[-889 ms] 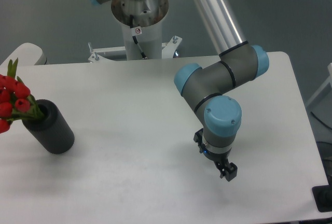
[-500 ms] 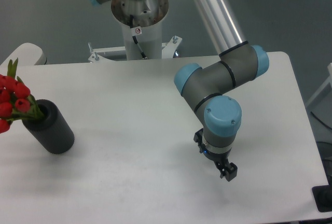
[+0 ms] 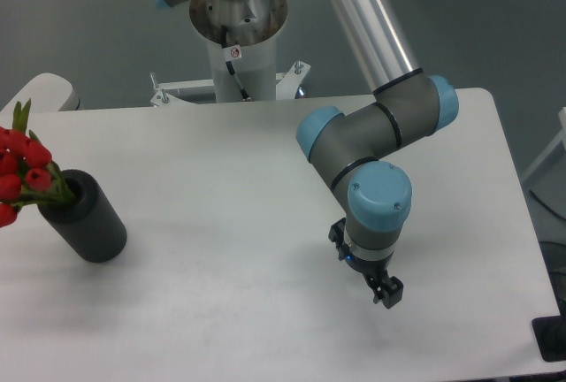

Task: Pick up the flowers from the vase

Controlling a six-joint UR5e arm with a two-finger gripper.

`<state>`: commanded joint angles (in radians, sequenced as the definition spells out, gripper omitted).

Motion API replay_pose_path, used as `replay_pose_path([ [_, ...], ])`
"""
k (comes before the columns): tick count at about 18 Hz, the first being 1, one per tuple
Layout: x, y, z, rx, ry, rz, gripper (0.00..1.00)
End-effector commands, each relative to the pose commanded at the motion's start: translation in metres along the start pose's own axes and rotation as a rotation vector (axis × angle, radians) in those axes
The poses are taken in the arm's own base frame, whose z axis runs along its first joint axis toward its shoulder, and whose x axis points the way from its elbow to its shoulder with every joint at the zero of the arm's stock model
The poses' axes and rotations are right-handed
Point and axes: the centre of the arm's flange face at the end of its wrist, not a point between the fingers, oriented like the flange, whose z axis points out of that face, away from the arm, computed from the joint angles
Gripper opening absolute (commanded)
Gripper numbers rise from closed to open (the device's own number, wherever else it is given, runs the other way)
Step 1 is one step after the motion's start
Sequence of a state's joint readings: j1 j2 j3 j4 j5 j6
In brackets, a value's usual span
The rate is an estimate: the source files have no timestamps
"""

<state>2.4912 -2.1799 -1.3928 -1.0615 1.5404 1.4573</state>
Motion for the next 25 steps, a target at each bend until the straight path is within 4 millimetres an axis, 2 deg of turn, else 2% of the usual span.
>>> replay_pose_path([
  [4,0.024,-0.009,-0.009,0.108,0.027,-0.026,1.0],
  [8,0.041,-0.015,-0.007,0.157,0.054,-0.024,1.0],
  [9,0.045,-0.018,-0.004,0.157,0.061,-0.018,1.0],
  [10,0.05,-0.03,-0.004,0.157,0.064,-0.011,1.0],
  [11,0.051,-0.039,-0.005,0.156,0.063,-0.021,1.0],
  [13,0.05,-0.044,-0.006,0.155,0.062,-0.045,1.0],
  [18,0.053,-0.044,-0.006,0.157,0.063,-0.038,1.0],
  [21,0.053,-0.038,-0.014,0.161,0.054,-0.043,1.0],
  [25,0.068,-0.046,-0.018,0.165,0.061,-0.021,1.0],
])
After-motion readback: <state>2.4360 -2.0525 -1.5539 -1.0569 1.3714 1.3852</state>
